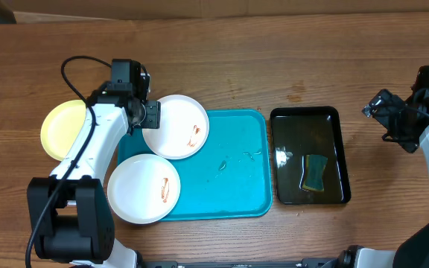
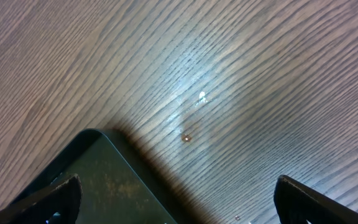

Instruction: Clean dirty plates on tray and stack at the side

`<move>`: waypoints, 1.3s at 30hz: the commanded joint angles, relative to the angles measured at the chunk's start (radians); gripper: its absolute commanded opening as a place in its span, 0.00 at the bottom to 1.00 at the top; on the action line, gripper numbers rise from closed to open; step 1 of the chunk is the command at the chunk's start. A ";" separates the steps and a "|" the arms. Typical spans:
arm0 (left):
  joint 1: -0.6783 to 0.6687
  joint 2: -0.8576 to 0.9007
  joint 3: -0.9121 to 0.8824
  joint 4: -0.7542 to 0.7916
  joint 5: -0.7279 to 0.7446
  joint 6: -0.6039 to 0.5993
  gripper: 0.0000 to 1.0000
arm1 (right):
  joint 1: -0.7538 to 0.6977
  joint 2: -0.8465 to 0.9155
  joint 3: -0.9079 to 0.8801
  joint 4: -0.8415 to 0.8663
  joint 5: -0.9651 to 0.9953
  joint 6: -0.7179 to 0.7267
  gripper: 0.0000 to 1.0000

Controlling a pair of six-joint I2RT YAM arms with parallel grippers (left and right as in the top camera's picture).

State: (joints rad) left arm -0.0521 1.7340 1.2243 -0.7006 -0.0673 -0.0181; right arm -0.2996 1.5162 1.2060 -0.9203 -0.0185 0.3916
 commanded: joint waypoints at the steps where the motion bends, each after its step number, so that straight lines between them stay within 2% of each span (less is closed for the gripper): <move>1: 0.001 -0.004 -0.051 0.025 -0.025 0.021 0.66 | -0.002 -0.001 0.018 0.002 0.010 0.000 1.00; 5: 0.001 -0.004 -0.111 0.083 -0.013 0.014 0.63 | -0.002 -0.001 0.018 0.002 0.010 0.000 1.00; 10: 0.002 -0.004 -0.192 0.179 -0.011 0.016 0.64 | -0.002 -0.001 0.018 0.002 0.010 0.000 1.00; 11: 0.001 -0.004 -0.197 0.196 -0.011 0.016 0.59 | -0.002 -0.001 0.018 0.002 0.010 0.000 1.00; 12: 0.001 -0.004 -0.197 0.205 -0.007 0.011 0.49 | -0.002 -0.001 0.018 0.002 0.010 0.000 1.00; 13: 0.001 -0.004 -0.197 0.212 0.006 0.003 0.43 | -0.002 -0.001 0.018 0.003 0.010 0.000 1.00; 21: 0.000 0.006 -0.220 0.253 0.030 -0.050 0.44 | -0.002 -0.001 0.018 0.002 0.010 0.000 1.00; 24: -0.001 0.016 -0.243 0.285 0.092 -0.050 0.43 | -0.002 -0.001 0.018 0.002 0.010 0.000 1.00; 26: -0.001 0.017 -0.248 0.291 0.124 -0.061 0.38 | -0.002 -0.001 0.018 0.002 0.010 0.000 1.00; 31: -0.002 0.017 -0.246 0.287 0.208 -0.102 0.14 | -0.002 -0.001 0.018 0.003 0.010 0.000 1.00; 39: -0.015 0.017 -0.246 0.194 0.433 -0.154 0.13 | -0.002 -0.001 0.018 0.002 0.010 0.000 1.00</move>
State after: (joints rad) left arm -0.0532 1.7386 0.9859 -0.4824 0.2352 -0.1318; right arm -0.2996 1.5162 1.2060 -0.9207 -0.0185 0.3920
